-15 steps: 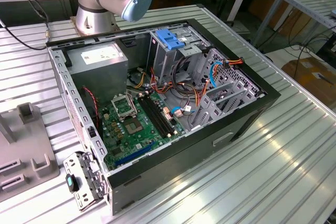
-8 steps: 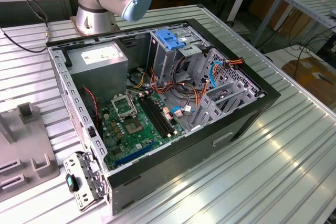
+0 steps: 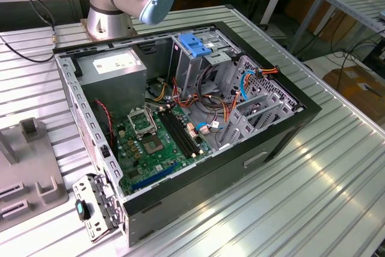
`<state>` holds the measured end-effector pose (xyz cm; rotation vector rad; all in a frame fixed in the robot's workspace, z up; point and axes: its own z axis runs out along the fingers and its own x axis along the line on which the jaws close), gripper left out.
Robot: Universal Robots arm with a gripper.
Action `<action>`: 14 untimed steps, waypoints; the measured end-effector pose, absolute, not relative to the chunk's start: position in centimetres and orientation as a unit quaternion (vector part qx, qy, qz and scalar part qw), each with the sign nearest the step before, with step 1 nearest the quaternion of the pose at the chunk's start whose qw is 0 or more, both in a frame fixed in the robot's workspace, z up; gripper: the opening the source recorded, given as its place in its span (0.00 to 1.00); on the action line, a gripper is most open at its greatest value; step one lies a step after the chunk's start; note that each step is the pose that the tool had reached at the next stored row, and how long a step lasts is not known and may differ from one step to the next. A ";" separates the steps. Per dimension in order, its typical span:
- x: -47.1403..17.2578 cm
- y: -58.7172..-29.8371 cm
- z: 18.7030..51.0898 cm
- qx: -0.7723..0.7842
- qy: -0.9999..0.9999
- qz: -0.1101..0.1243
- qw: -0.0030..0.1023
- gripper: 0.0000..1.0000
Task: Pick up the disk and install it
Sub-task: 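Pick up the disk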
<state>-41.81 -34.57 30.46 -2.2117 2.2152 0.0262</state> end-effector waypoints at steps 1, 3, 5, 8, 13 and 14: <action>-41.8 -34.6 30.5 -0.707 0.708 0.008 0.006 0.66; -41.8 -34.4 30.5 -0.706 0.708 0.008 0.006 0.66; -41.8 -34.3 30.5 -0.707 0.708 0.008 0.006 0.66; -41.8 -34.3 30.5 -0.707 0.708 0.008 0.006 0.66; -41.8 -34.3 30.5 -0.707 0.708 0.008 0.006 0.66; -41.8 -34.3 30.5 -0.707 0.708 0.008 0.006 0.66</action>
